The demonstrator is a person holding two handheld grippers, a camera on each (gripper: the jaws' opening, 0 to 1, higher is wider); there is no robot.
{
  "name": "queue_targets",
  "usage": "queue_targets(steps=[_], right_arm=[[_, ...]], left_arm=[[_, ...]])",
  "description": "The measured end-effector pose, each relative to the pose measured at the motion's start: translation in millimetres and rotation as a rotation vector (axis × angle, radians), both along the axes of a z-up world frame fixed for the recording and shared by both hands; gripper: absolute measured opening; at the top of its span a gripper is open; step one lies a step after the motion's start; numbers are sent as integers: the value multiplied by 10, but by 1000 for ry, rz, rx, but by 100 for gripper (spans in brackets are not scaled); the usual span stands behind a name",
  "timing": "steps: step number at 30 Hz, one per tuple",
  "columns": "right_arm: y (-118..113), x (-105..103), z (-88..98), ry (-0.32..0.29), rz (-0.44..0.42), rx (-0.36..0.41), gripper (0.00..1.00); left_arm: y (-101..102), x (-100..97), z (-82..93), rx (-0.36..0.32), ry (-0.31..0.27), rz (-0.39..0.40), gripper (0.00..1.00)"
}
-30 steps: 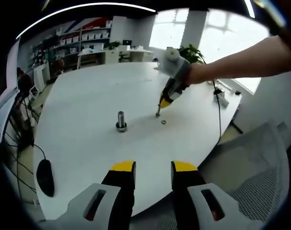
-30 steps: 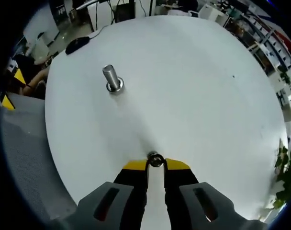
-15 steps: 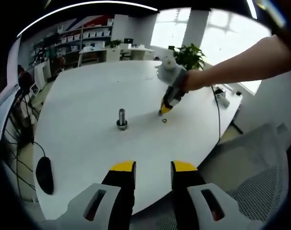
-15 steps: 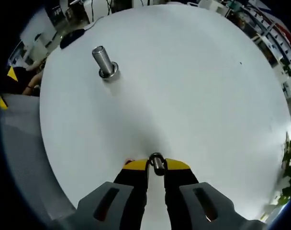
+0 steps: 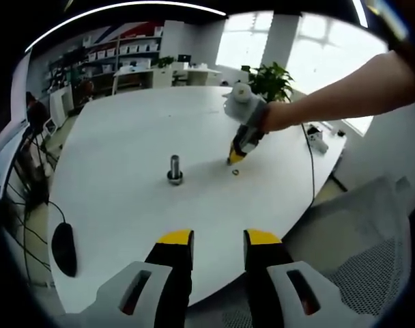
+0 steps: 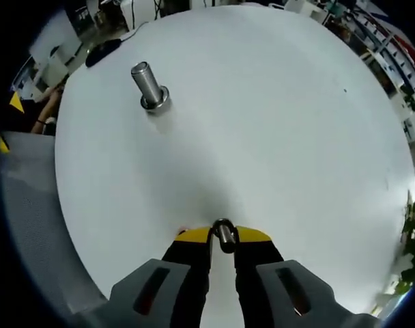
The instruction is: Place the washer onto the threaded stud by aligning its center hole with the stud, sliding it down to the base, and recovering from edge contact or off-axis alignment until the washer reaches the visible bottom stop.
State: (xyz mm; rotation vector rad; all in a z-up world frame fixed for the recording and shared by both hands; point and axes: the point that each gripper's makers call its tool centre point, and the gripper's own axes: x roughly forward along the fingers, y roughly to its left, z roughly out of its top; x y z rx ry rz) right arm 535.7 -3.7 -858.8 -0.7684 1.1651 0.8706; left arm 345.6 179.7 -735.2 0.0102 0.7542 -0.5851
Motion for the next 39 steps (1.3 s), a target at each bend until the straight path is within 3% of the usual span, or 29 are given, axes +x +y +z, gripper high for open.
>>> queue_targets(steps=[20,28,39], right_arm=[[-95,-90,75,-20,-7,5,19],[-107,-198,83,-7,-57,48,21],[18,-371,-48,21,-45,72,22]], left_arm=[[14,4,-4,8,-2,4,27],[24,2,-5,14,-3,6,27],[28,-13,-18,25,0,2,27]])
